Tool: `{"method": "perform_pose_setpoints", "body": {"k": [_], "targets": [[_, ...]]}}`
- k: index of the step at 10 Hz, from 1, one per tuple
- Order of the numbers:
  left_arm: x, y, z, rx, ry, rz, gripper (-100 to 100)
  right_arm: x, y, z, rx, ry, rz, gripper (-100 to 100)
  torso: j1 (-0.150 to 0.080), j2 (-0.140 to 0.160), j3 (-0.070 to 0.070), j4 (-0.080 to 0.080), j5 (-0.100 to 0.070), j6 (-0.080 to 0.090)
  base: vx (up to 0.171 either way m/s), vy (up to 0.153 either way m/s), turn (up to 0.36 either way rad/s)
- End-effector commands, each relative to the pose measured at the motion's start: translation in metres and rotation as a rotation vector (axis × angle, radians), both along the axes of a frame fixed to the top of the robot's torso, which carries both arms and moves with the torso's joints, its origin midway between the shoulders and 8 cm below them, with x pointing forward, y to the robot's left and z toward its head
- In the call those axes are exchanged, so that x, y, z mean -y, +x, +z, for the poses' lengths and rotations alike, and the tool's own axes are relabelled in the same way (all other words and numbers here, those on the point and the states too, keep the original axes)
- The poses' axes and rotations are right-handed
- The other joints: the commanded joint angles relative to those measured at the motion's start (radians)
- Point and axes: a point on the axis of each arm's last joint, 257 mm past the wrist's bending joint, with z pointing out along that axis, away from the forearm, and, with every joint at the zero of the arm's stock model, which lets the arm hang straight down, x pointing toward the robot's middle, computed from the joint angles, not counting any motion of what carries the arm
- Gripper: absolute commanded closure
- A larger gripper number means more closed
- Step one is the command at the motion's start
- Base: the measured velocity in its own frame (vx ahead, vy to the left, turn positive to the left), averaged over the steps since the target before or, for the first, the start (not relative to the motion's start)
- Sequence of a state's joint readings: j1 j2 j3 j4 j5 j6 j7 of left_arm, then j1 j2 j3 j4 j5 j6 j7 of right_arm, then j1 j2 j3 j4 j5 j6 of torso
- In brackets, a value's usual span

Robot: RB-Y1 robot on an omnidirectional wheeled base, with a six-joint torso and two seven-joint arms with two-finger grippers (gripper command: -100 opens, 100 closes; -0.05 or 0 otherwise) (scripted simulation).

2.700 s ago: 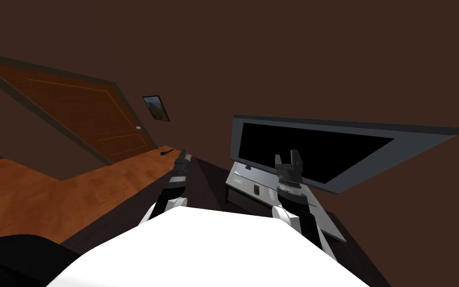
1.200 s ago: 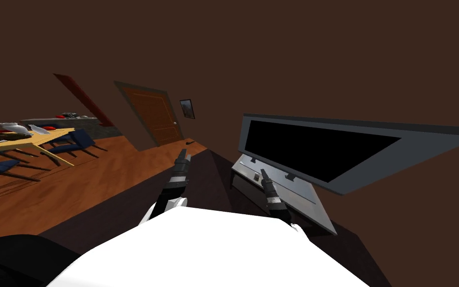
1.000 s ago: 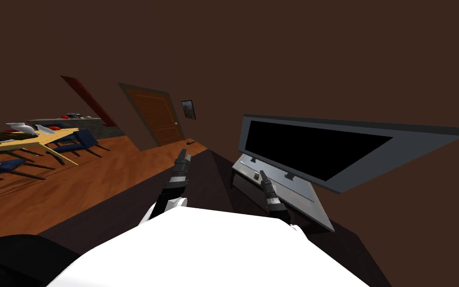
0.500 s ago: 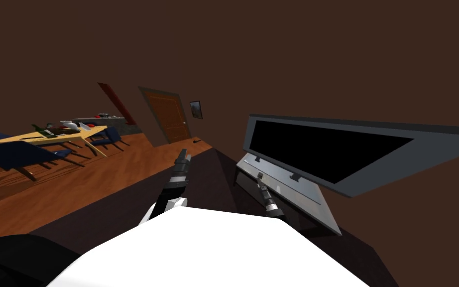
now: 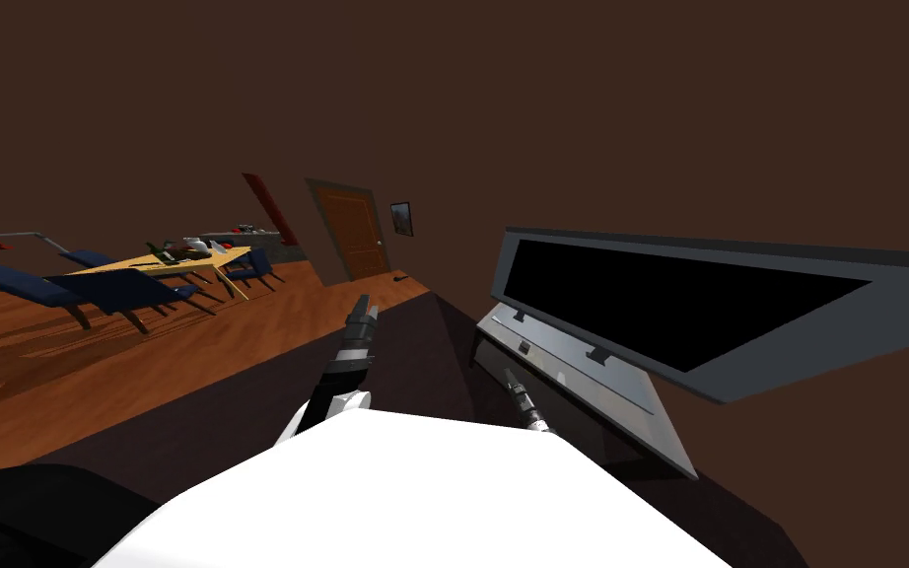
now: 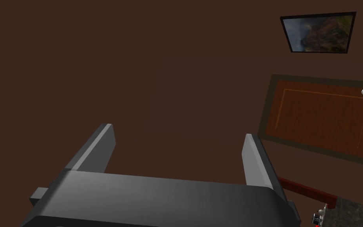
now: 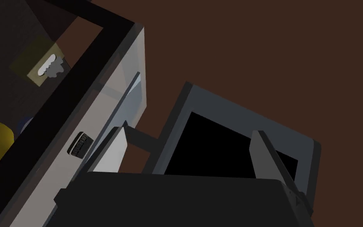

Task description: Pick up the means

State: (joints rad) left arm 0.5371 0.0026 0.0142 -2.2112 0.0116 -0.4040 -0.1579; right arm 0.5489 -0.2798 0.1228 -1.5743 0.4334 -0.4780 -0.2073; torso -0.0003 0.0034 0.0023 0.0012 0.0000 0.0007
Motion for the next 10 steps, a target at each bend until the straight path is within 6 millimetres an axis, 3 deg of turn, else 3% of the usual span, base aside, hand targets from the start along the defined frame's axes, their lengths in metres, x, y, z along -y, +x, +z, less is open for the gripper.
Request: {"method": "perform_pose_setpoints", "body": {"k": [1,7,9,10], "targets": [[0.000,0.000,0.000,0.000,0.000,0.000,0,0.001,-0.018,-0.029,-0.075,-0.019,0.027,-100,0.000,0.000,0.000,0.000,0.000,0.000,-0.057,0.072,0.191],[0.000,0.000,0.000,0.000,0.000,0.000,0,0.019,-0.081,-0.115,-0.311,-0.071,0.079,-100,0.000,-0.002,-0.001,0.000,0.000,0.000,-0.034,0.055,0.129],[0.000,0.000,0.000,0.000,0.000,0.000,0,0.025,-0.093,-0.128,-0.348,-0.075,0.069,-100,-0.001,-0.004,-0.002,-0.001,0.000,0.000,-0.002,0.033,0.045],[0.000,0.000,0.000,0.000,0.000,0.000,0,0.032,-0.111,-0.145,-0.406,-0.092,0.088,-100,-0.002,-0.004,-0.002,-0.001,0.000,0.000,0.009,0.040,0.160]]}}
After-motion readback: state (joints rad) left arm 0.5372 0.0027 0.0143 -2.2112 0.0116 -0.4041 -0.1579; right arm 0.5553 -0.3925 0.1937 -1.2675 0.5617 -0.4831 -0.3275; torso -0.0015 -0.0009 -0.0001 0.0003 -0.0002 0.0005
